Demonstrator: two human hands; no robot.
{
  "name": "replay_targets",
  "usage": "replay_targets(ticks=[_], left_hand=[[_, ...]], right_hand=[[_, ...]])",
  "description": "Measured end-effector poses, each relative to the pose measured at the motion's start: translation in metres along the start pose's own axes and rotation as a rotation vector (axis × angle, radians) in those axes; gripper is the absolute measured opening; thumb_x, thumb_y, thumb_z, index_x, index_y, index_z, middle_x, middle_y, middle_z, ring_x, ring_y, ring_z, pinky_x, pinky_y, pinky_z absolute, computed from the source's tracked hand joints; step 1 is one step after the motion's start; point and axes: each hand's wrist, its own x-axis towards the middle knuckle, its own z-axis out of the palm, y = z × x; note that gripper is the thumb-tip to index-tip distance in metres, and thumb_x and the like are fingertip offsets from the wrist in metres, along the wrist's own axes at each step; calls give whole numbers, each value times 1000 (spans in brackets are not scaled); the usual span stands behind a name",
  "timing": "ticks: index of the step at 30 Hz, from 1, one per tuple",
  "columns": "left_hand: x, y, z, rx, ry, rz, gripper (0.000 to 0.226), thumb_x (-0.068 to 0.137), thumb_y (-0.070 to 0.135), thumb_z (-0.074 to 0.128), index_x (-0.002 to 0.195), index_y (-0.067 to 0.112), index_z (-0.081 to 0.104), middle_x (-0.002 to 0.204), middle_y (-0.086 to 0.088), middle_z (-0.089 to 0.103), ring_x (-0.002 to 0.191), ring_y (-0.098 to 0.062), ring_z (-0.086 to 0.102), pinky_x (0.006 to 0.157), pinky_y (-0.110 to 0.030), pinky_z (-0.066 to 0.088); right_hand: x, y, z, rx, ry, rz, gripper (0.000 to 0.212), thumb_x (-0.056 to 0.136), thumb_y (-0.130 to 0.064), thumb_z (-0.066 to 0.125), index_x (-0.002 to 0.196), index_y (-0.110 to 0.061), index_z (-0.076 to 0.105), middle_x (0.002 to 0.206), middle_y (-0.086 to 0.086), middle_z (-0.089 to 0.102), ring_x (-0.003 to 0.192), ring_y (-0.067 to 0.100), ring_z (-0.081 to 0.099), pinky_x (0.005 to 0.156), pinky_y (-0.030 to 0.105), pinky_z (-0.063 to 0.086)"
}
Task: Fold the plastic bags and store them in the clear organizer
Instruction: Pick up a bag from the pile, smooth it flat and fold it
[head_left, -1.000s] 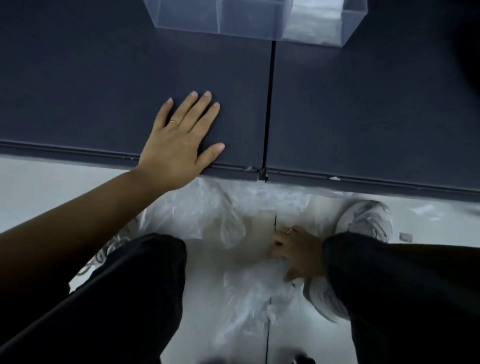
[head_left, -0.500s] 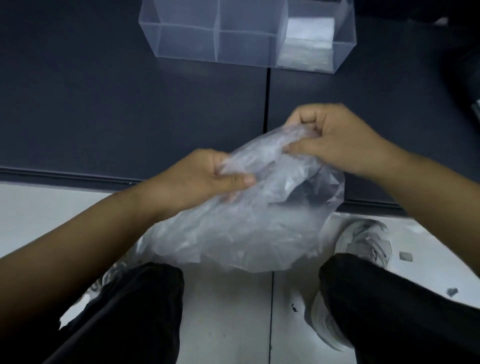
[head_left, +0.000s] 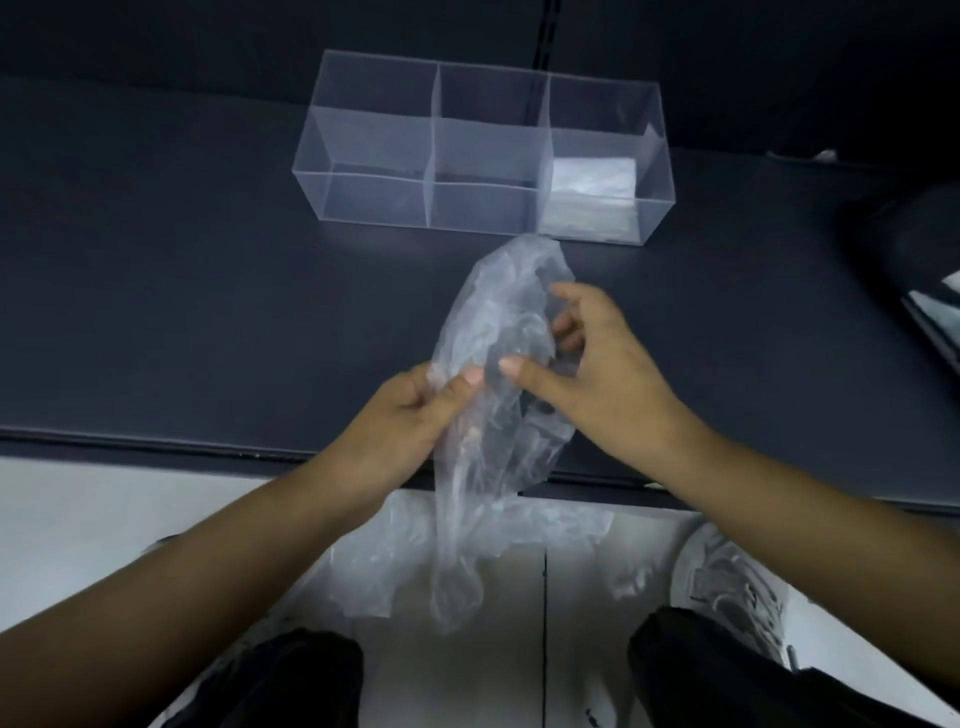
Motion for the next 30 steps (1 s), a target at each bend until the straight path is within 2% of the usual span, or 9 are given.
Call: replay_targets(ticks=[5,9,15,18,20,23,25,28,30], left_hand=[[5,2,-1,-24,174,-36,52,75,64,55,107,25,66,99,7,73,87,-10,71,71,-29,56],[19,4,-18,-323,380,-126,33,82,42,69,90,10,71,84,-8,74,73,-25,70,67,-35,59],[22,-6,-48,-419,598,-14,25,89,32,65,72,13,63,69,-2,70,65,-15,66,62,-26,58],[17,-15,-49,-198,691,19,27,88,37,65,69,19,58,70,1,63,72,-18,58,72,-32,53],[13,-11,-52,93,816,206,27,85,49,63,85,23,56,91,3,59,90,-15,56,87,-35,49],[13,11,-52,597,625,649,51,83,59,55,126,33,46,127,16,42,124,-8,40,106,-30,31],[21,21,-41,839,394,770,59,84,58,56,136,34,44,139,18,36,135,-9,30,111,-35,21],[31,24,-25,908,142,760,48,81,44,69,127,31,59,143,10,41,139,-13,27,114,-32,10],[35,19,-23,866,147,747,23,81,29,72,104,27,73,133,12,50,133,-14,36,110,-22,11]], right_hand=[[27,6,1,92,42,-12,9,83,-24,73,83,-15,70,70,3,65,58,1,51,61,21,45],[25,13,-15,215,3,-83,11,84,-23,71,73,-22,70,72,1,68,65,6,56,63,21,48],[27,24,-54,571,297,91,27,96,-7,50,73,-20,55,65,-13,59,65,4,53,68,20,45],[27,21,-63,686,355,145,25,99,-15,48,76,-19,55,67,-5,60,62,8,54,62,22,49],[27,19,-63,619,346,128,22,99,-18,49,78,-20,57,73,2,57,64,11,52,60,24,50],[26,18,-60,589,306,115,21,98,-20,51,79,-21,59,69,0,56,60,9,51,57,21,49],[25,17,-57,616,286,116,22,98,-20,51,78,-20,59,62,-7,59,55,4,53,54,19,48],[24,17,-54,639,264,145,22,98,-21,52,77,-21,60,61,-8,60,55,5,54,55,21,50],[23,20,-53,636,253,147,20,97,-21,53,79,-20,61,63,-8,61,57,6,55,56,21,51]])
